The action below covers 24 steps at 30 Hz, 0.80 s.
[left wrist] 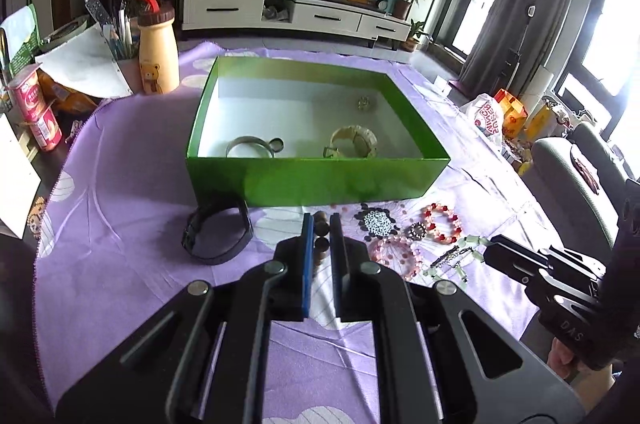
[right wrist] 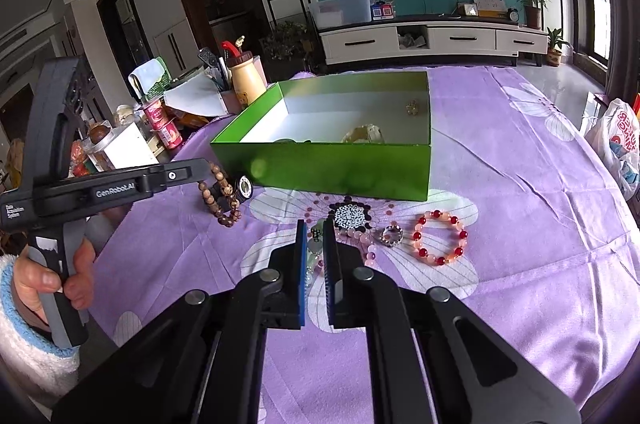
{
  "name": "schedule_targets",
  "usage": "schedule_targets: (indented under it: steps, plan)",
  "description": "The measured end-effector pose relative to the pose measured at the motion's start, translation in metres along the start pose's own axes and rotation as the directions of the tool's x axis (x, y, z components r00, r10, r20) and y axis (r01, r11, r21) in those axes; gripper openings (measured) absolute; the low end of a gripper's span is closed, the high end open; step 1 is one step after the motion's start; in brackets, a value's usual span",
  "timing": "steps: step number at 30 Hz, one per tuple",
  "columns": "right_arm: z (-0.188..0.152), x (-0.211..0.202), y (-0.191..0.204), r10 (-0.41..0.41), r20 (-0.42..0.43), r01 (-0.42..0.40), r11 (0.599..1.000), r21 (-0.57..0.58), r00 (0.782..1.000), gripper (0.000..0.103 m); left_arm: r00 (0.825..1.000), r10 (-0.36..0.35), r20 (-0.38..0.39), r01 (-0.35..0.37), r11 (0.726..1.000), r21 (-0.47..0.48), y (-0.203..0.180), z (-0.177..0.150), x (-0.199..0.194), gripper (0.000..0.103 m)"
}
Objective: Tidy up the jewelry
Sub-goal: 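Carry the bracelet and necklace into the green box and open both tools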
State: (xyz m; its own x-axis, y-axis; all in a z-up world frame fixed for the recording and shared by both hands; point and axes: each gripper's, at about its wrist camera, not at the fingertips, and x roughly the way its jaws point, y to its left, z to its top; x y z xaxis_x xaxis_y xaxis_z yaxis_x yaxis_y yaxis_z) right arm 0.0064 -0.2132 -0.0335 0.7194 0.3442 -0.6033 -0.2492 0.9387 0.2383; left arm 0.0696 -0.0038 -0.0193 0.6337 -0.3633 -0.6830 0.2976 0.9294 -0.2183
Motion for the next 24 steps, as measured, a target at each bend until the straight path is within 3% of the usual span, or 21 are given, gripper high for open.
schedule_targets:
  steps: [12,24]
  plan:
    - [0.023,-0.006,0.001,0.000,0.057,0.001,1.000,-0.018,0.998,0.007,0.999,-0.016,0.031,0.017,1.000,-0.023,0.008,0.023,-0.012,0.007]
    - [0.061,0.005,-0.016,-0.006,0.100,0.008,1.000,-0.012,0.995,0.007,0.999,-0.021,0.043,0.022,0.999,-0.032,0.012,0.064,0.003,0.007]
